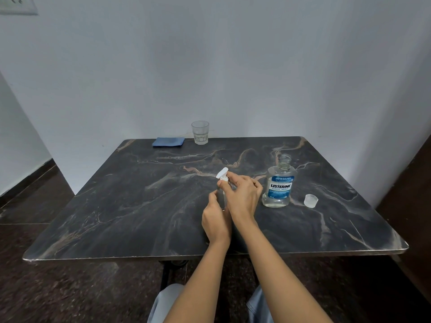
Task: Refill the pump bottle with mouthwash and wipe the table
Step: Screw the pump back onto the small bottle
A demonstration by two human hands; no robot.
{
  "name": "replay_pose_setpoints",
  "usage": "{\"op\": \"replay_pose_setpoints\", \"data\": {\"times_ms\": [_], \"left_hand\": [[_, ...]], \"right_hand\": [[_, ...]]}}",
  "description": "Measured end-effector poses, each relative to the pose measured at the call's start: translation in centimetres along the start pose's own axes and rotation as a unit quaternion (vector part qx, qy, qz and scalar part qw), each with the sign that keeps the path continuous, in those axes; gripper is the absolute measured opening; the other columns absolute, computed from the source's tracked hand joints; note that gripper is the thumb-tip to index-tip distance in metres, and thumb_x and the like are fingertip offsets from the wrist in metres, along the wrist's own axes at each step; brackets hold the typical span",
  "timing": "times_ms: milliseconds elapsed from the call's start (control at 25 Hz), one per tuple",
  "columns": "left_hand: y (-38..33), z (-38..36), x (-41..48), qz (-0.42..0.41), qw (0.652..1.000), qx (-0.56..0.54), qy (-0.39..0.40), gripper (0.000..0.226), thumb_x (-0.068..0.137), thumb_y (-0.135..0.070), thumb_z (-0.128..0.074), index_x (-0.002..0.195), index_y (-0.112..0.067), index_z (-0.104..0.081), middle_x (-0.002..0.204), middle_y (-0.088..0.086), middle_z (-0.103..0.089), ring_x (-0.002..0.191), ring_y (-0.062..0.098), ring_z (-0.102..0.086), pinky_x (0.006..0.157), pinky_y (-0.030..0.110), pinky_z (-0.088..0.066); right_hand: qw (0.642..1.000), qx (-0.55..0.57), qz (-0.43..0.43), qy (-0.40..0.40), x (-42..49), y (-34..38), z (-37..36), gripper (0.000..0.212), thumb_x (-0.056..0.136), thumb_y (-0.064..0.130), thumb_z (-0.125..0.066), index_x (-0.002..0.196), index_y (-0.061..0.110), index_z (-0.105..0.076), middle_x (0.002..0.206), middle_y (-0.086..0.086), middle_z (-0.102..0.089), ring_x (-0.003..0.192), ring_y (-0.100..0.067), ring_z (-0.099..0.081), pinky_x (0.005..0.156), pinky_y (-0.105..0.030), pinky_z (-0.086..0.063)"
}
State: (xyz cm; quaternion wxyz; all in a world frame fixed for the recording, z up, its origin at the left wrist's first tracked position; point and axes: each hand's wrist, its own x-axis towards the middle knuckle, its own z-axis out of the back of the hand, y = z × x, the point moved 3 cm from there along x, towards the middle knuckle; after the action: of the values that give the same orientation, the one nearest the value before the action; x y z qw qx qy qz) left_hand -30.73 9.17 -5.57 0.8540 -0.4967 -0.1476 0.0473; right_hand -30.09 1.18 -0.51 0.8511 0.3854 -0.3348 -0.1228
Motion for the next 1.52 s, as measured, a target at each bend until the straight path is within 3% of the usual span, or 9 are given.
{"op": "replay_pose_setpoints", "data": {"times_ms": [200, 400, 640, 840, 1000, 1120, 1280, 1400, 1520], "left_hand": [[0.1, 0.3, 0.0, -0.006, 1.000, 0.019, 0.010, 0.038, 0.091, -0.030, -0.059, 0.126, -0.017, -0.050, 0.095, 0.007, -0.071, 0.087, 0.025, -0.067, 0.075, 0.036, -0.051], [0.4, 0.8, 0.6, -0.021, 0.999, 0.030, 0.036, 0.042, 0.084, -0.036, -0.070, 0.119, -0.020, -0.053, 0.097, -0.001, -0.069, 0.091, 0.019, -0.066, 0.082, 0.041, -0.054], [-0.6, 0.8, 0.5, -0.019, 0.999, 0.023, 0.027, 0.035, 0.082, -0.032, -0.073, 0.102, -0.021, -0.046, 0.096, -0.005, -0.060, 0.088, 0.014, -0.061, 0.073, 0.031, -0.050], [-0.7, 0.4, 0.3, -0.010, 1.000, -0.002, 0.022, 0.038, 0.081, -0.030, -0.074, 0.102, -0.020, -0.044, 0.099, -0.003, -0.058, 0.094, 0.018, -0.060, 0.075, 0.031, -0.047], [-0.7, 0.0, -0.6, 0.023, 0.997, -0.070, -0.005, 0.068, 0.072, -0.030, -0.083, 0.123, -0.008, -0.044, 0.124, 0.010, -0.052, 0.115, 0.027, -0.050, 0.093, 0.035, -0.043], [-1.2, -0.7, -3.6, 0.005, 0.992, -0.107, -0.064, 0.064, 0.070, -0.028, -0.083, 0.116, -0.006, -0.045, 0.117, 0.009, -0.047, 0.109, 0.027, -0.046, 0.092, 0.033, -0.040], [-2.3, -3.0, -5.9, -0.028, 0.992, -0.125, -0.016, 0.049, 0.077, -0.027, -0.078, 0.108, -0.011, -0.045, 0.110, 0.000, -0.044, 0.102, 0.019, -0.048, 0.089, 0.032, -0.044], [-3.6, -4.5, -5.6, -0.056, 0.991, -0.115, 0.043, 0.049, 0.079, -0.026, -0.077, 0.113, -0.011, -0.045, 0.114, 0.001, -0.047, 0.104, 0.016, -0.048, 0.092, 0.032, -0.044], [-4.6, -5.7, -4.6, -0.064, 0.988, -0.113, 0.087, 0.057, 0.078, -0.024, -0.078, 0.122, -0.011, -0.044, 0.124, 0.003, -0.048, 0.111, 0.014, -0.048, 0.095, 0.026, -0.040]], "right_hand": [[1.000, -0.001, -0.009, -0.004, 0.0, -0.1, -0.4, 0.026, 0.081, 0.039, -0.067, 0.105, 0.030, -0.072, 0.094, 0.008, -0.071, 0.102, -0.006, -0.055, 0.101, -0.027, -0.024], [0.977, 0.144, -0.036, 0.155, 2.0, -1.1, 0.2, 0.034, 0.074, 0.034, -0.075, 0.106, 0.023, -0.073, 0.099, 0.010, -0.073, 0.096, -0.002, -0.065, 0.095, -0.041, -0.051], [0.961, 0.154, -0.029, 0.227, 2.2, -0.7, 1.2, 0.039, 0.085, 0.022, -0.069, 0.123, 0.019, -0.063, 0.121, 0.001, -0.066, 0.114, -0.010, -0.059, 0.102, -0.036, -0.047], [0.977, 0.182, 0.016, 0.109, -0.7, -2.2, 3.6, 0.033, 0.091, 0.021, -0.061, 0.124, 0.024, -0.059, 0.120, 0.009, -0.063, 0.108, -0.002, -0.056, 0.090, -0.018, -0.047], [0.982, 0.178, -0.014, -0.056, -2.6, -6.3, 7.6, 0.017, 0.088, 0.010, -0.062, 0.100, 0.021, -0.067, 0.096, 0.003, -0.066, 0.082, -0.007, -0.061, 0.072, -0.023, -0.051], [0.981, 0.102, -0.084, -0.144, -2.1, -10.6, 11.1, 0.019, 0.086, 0.004, -0.058, 0.102, 0.014, -0.064, 0.106, -0.008, -0.061, 0.088, -0.017, -0.059, 0.074, -0.030, -0.051], [0.979, -0.056, -0.186, -0.054, 0.5, -15.3, 13.0, 0.043, 0.087, 0.012, -0.061, 0.128, 0.010, -0.051, 0.134, -0.018, -0.044, 0.123, -0.035, -0.039, 0.099, -0.046, -0.041], [0.979, -0.080, -0.184, 0.033, 2.0, -16.8, 12.9, 0.061, 0.085, 0.019, -0.068, 0.139, 0.012, -0.042, 0.143, -0.016, -0.038, 0.130, -0.037, -0.033, 0.105, -0.049, -0.034], [0.979, -0.101, -0.166, 0.063, 2.9, -17.8, 12.2, 0.056, 0.083, 0.021, -0.070, 0.134, 0.013, -0.048, 0.137, -0.013, -0.047, 0.127, -0.035, -0.037, 0.104, -0.047, -0.036]]}}
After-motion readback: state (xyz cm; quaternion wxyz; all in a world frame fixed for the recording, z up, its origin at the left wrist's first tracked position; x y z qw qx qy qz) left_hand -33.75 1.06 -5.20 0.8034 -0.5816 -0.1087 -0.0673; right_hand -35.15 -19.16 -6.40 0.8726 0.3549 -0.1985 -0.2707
